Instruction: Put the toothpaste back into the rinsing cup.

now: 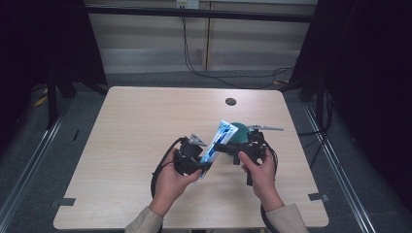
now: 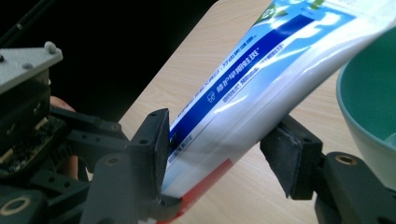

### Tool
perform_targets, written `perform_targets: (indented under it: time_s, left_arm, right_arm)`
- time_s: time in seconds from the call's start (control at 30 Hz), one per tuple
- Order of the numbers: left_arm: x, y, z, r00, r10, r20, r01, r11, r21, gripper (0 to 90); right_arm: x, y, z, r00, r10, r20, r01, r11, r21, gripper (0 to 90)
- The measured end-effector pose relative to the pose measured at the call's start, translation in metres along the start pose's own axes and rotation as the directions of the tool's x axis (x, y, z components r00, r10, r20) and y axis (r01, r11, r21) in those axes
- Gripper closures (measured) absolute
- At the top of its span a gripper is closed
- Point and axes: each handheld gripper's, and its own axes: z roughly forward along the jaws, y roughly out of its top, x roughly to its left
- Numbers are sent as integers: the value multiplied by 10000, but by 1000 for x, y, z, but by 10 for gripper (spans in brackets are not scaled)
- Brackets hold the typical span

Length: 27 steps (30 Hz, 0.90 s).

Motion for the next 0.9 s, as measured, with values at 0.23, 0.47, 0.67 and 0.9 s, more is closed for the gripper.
perform_targets:
  time_s: [0.23,0.47,0.67,0.9]
  left_arm:
    - [-4,-2,5,10000,15,-37,-15,10000,-18,708]
    - [-2,-7,12,9998,-128,161,129,9999,-56,667]
    - [7,-13,18,9950,-636,770,662,9973,-313,551]
    - [17,-23,21,9930,-850,824,885,9953,-389,318]
  right_arm:
    - [0,-1,1,9961,843,-248,-851,9957,-354,521]
    - [3,1,2,9951,849,-501,-868,9955,-373,690]
    - [6,-1,2,9976,454,-515,-473,9982,-374,749]
    - [13,6,-7,9971,-747,-115,732,9923,-997,752]
